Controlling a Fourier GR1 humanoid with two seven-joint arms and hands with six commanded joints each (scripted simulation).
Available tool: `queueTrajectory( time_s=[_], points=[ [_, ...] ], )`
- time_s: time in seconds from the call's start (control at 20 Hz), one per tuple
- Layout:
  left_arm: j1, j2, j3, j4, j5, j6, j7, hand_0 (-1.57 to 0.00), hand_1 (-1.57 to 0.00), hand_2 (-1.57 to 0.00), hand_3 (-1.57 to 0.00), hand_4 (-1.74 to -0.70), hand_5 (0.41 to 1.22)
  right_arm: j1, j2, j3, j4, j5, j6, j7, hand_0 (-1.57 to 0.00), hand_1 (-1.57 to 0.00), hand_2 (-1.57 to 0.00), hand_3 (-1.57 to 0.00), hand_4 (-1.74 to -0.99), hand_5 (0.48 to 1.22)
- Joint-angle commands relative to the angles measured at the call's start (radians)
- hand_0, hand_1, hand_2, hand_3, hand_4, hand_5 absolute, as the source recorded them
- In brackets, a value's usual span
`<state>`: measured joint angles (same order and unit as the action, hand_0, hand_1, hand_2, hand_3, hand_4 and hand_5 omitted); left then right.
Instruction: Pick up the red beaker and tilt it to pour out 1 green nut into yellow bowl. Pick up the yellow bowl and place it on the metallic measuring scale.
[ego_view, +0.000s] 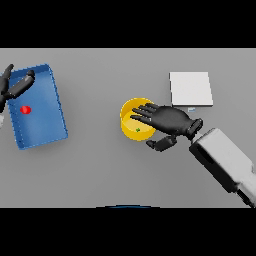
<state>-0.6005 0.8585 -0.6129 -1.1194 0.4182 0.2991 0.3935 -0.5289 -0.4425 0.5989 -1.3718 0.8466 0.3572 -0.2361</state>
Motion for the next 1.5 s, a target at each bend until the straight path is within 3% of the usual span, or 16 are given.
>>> queueTrajectory(
  time_s=[0.0, 0.45, 0.7, 0.8, 0.9, 0.95, 1.1, 1.2, 1.3, 1.45],
  points=[
    [0.008, 0.002, 0.000, -0.008, 0.001, 0.002, -0.009, 0.00, 0.00, 0.00, 0.00, -0.72, 0.687, -0.019, 0.015, 0.020, 0.018, 0.012, 0.021, 0.013, 0.00, 0.00, 0.00, 0.00, -1.223, 0.705],
    [0.027, 0.014, 0.009, -0.012, 0.009, 0.003, -0.023, 0.00, 0.00, 0.00, 0.00, -0.72, 0.682, -0.136, 0.050, 0.118, 0.182, 0.086, 0.084, -0.003, 0.00, 0.00, 0.00, 0.00, -1.270, 0.727],
    [0.033, 0.017, 0.014, -0.035, 0.018, 0.009, -0.028, 0.00, 0.00, 0.00, 0.00, -0.72, 0.686, -0.154, 0.084, 0.121, 0.210, 0.075, 0.126, 0.026, 0.00, 0.00, 0.00, 0.00, -1.305, 0.763],
    [0.039, 0.027, 0.016, -0.034, 0.018, 0.008, -0.030, 0.00, 0.00, 0.00, 0.00, -0.71, 0.686, -0.157, 0.082, 0.106, 0.214, 0.060, 0.148, 0.042, 0.00, -0.02, -0.02, -0.04, -1.336, 0.810],
    [0.036, 0.025, 0.014, -0.036, 0.016, 0.009, -0.026, 0.00, 0.00, 0.00, 0.00, -0.71, 0.691, -0.162, 0.092, 0.115, 0.236, 0.072, 0.139, 0.034, -0.29, -0.24, -0.18, -0.17, -1.387, 0.873],
    [0.043, 0.025, 0.014, -0.042, 0.020, 0.011, -0.026, 0.00, 0.00, 0.00, 0.00, -0.72, 0.692, -0.159, 0.088, 0.120, 0.235, 0.076, 0.135, 0.026, -0.54, -0.47, -0.31, -0.26, -1.420, 0.943],
    [0.044, 0.028, 0.013, -0.041, 0.019, 0.003, -0.033, 0.00, 0.00, 0.00, 0.00, -0.72, 0.693, -0.162, 0.084, 0.126, 0.227, 0.076, 0.142, 0.014, -1.05, -1.01, -0.87, -0.57, -1.552, 1.079],
    [0.042, 0.030, 0.025, -0.035, 0.025, 0.005, -0.045, 0.00, 0.00, 0.00, 0.00, -0.72, 0.696, -0.163, 0.089, 0.124, 0.226, 0.070, 0.136, 0.017, -1.23, -1.21, -1.12, -0.83, -1.614, 1.130],
    [0.036, 0.027, 0.018, -0.034, 0.017, 0.006, -0.042, 0.00, 0.00, 0.00, 0.00, -0.73, 0.698, -0.166, 0.080, 0.131, 0.225, 0.072, 0.124, 0.003, -1.36, -1.34, -1.19, -1.04, -1.660, 1.163],
    [0.030, 0.035, 0.017, -0.043, 0.022, -0.009, -0.032, 0.00, 0.00, 0.00, 0.00, -0.72, 0.697, -0.169, 0.073, 0.129, 0.221, 0.068, 0.107, -0.006, -1.46, -1.45, -1.26, -1.22, -1.699, 1.191]
  ],
)
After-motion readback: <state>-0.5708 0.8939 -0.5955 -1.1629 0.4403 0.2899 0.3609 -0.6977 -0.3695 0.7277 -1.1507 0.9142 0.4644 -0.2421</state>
